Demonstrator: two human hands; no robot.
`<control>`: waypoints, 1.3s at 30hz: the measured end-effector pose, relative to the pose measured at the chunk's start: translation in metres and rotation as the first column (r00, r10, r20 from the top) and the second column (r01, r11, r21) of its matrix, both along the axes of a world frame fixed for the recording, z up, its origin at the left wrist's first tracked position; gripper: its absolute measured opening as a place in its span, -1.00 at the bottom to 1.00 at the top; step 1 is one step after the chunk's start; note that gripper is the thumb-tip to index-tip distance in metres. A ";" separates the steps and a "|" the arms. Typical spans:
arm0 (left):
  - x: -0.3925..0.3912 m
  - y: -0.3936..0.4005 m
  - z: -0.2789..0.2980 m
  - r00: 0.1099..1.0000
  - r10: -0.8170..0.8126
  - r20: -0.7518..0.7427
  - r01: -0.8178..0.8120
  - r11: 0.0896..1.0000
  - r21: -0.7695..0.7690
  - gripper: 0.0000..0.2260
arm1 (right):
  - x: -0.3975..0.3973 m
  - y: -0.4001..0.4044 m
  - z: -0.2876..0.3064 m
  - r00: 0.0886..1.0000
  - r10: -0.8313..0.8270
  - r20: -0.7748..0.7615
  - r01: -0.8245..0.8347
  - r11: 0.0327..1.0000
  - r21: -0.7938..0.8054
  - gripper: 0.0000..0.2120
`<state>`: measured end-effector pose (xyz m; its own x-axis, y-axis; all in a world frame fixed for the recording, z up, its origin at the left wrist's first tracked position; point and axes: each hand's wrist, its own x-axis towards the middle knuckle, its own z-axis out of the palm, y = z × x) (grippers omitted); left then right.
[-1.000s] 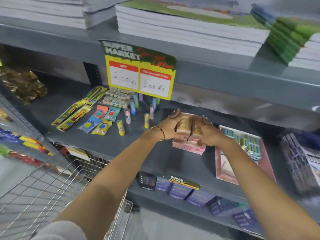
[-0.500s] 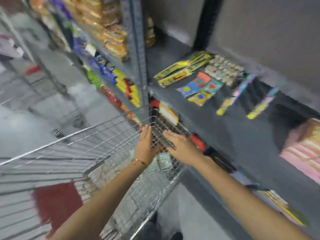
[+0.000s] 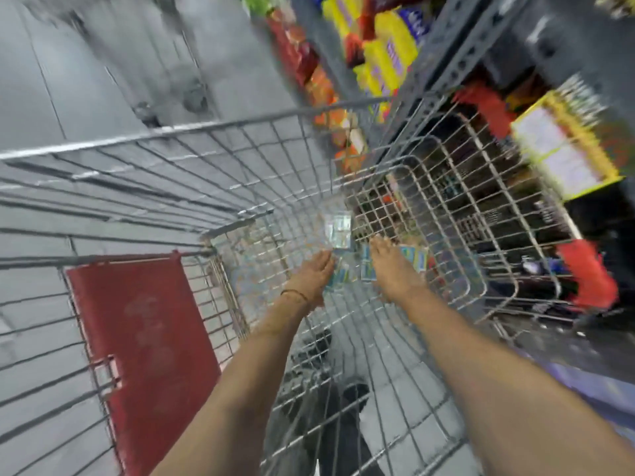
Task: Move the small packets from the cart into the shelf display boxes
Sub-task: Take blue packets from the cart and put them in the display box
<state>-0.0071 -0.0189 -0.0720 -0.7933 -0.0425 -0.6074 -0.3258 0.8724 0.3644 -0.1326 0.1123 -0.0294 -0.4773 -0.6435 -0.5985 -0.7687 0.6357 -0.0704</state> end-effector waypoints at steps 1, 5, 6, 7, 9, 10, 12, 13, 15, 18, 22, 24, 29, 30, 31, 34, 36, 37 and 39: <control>0.001 -0.001 -0.008 1.000 -0.005 -0.018 0.005 1.000 -0.003 -0.12 | 0.001 -0.001 -0.010 1.000 0.004 -0.015 -0.004 1.000 0.022 -0.33; 0.011 0.008 -0.028 0.979 0.079 -0.188 -0.090 0.994 -0.055 -0.22 | 0.008 -0.001 -0.032 0.997 -0.031 -0.067 0.035 0.998 0.050 -0.22; 0.013 0.010 -0.031 0.972 0.092 -0.216 -0.107 0.992 -0.062 -0.22 | 0.009 0.000 -0.035 0.996 -0.034 -0.084 0.037 0.999 0.026 -0.21; 0.012 0.011 -0.033 0.968 0.093 -0.233 -0.110 0.992 -0.064 -0.22 | 0.010 0.000 -0.036 0.994 -0.035 -0.102 0.035 0.999 0.003 -0.21; 0.009 0.012 -0.035 0.966 0.070 -0.247 -0.089 0.994 -0.068 -0.24 | 0.009 0.001 -0.038 0.993 -0.040 -0.112 0.038 0.999 -0.024 -0.23; 0.008 0.011 -0.035 0.967 0.065 -0.247 -0.084 0.994 -0.070 -0.26 | 0.008 0.000 -0.037 0.993 -0.037 -0.109 0.033 0.999 -0.033 -0.24; 0.004 0.010 -0.033 0.966 0.055 -0.251 -0.077 0.994 -0.079 -0.29 | 0.005 0.000 -0.032 0.995 -0.020 -0.097 0.016 0.999 -0.039 -0.25; 0.002 0.010 -0.032 0.966 0.045 -0.255 -0.070 0.993 -0.092 -0.31 | 0.003 0.000 -0.029 0.996 -0.007 -0.088 0.003 0.999 -0.040 -0.25; -0.001 0.010 -0.028 0.965 -0.001 -0.263 -0.034 0.991 -0.128 -0.33 | -0.002 0.000 -0.019 0.998 0.002 -0.063 -0.005 0.999 -0.043 -0.26; -0.002 0.017 -0.021 0.975 -0.046 -0.216 0.019 0.992 -0.128 -0.29 | -0.007 0.000 0.002 1.000 0.000 -0.008 0.000 0.999 -0.044 -0.32; -0.002 0.024 0.005 0.974 0.090 -0.207 -0.091 0.996 0.002 -0.43 | -0.010 0.006 0.040 0.999 -0.052 -0.002 0.052 0.998 -0.046 -0.31; -0.011 0.025 0.031 0.958 0.113 -0.264 -0.105 0.993 0.047 -0.43 | -0.013 0.015 0.068 0.998 -0.066 -0.010 0.065 0.996 -0.059 -0.30; -0.046 0.026 0.125 0.907 0.096 -0.409 -0.060 0.993 0.099 -0.30 | -0.019 0.048 0.157 0.991 -0.137 -0.014 0.131 0.972 -0.196 -0.52; -0.055 0.029 0.150 0.890 0.080 -0.449 -0.031 0.993 0.115 -0.29 | -0.020 0.059 0.180 0.987 -0.161 -0.022 0.150 0.955 -0.256 -0.51; -0.062 0.036 0.181 0.871 0.043 -0.490 0.018 0.993 0.118 -0.27 | -0.019 0.075 0.208 0.981 -0.190 -0.044 0.167 0.933 -0.318 -0.49; -0.080 0.065 0.261 0.798 -0.055 -0.600 0.133 0.987 0.085 -0.25 | -0.011 0.123 0.277 0.955 -0.287 -0.072 0.225 0.862 -0.455 -0.39; -0.086 0.090 0.309 0.750 -0.117 -0.651 0.184 0.982 0.035 -0.25 | -0.002 0.157 0.313 0.933 -0.353 -0.070 0.273 0.821 -0.501 -0.29; -0.088 0.109 0.333 0.713 -0.161 -0.682 0.236 0.972 0.017 -0.25 | 0.004 0.180 0.331 0.914 -0.399 -0.080 0.304 0.800 -0.518 -0.25; -0.092 0.141 0.368 0.666 -0.227 -0.710 0.319 0.948 -0.003 -0.27 | 0.016 0.219 0.357 0.873 -0.477 -0.098 0.355 0.761 -0.543 -0.21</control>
<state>-0.0992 0.1224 0.2958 -0.9515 0.2759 0.1360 0.3067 0.8187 0.4854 -0.1162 0.3315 0.3273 -0.8448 -0.5250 -0.1031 -0.4694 0.8198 -0.3280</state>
